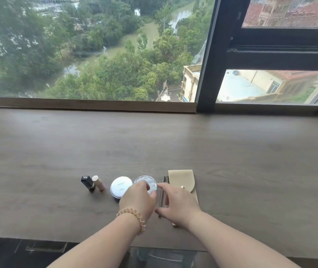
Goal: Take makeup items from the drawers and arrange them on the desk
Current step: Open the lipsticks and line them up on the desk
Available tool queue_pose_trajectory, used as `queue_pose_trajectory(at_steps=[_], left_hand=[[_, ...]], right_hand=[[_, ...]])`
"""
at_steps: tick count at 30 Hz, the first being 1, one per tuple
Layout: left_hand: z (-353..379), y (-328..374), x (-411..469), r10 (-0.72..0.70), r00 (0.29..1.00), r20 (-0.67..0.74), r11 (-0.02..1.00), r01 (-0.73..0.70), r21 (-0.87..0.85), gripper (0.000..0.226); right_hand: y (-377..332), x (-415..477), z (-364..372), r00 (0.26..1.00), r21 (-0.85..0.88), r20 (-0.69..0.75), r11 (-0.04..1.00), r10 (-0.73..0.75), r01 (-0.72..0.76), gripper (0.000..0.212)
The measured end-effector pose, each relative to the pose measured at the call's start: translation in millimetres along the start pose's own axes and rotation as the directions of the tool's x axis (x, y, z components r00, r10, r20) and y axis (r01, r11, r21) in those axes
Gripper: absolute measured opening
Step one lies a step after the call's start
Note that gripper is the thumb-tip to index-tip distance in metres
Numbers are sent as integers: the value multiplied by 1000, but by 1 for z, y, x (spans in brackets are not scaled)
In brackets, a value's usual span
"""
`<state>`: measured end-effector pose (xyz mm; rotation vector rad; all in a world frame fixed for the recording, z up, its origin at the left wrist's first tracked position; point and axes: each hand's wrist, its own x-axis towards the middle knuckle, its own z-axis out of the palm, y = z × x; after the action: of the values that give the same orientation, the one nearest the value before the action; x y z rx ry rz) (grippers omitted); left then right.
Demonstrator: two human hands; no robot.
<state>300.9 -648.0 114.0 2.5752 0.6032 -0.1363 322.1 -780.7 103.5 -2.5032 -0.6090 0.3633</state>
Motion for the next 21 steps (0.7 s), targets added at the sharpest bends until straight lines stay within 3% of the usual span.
queue_pose_trajectory(at_steps=[4, 11, 16, 21], left_hand=[[-33, -24, 1, 29, 996, -84, 999, -33, -39, 27], [-78, -101, 3, 120, 978, -170, 989, -133, -69, 21], [-108, -183, 20, 183, 959, -217, 976, -204, -81, 17], [-122, -250, 49, 207, 961, -185, 969, -227, -95, 20]], right_hand=[[-36, 13, -2, 990, 87, -106, 991, -97, 107, 49], [-102, 51, 29, 950, 27, -278, 987, -145, 158, 28], [-153, 77, 72, 915, -58, -392, 995, -96, 80, 26], [-191, 103, 104, 936, -129, -352, 989, 23, -72, 32]])
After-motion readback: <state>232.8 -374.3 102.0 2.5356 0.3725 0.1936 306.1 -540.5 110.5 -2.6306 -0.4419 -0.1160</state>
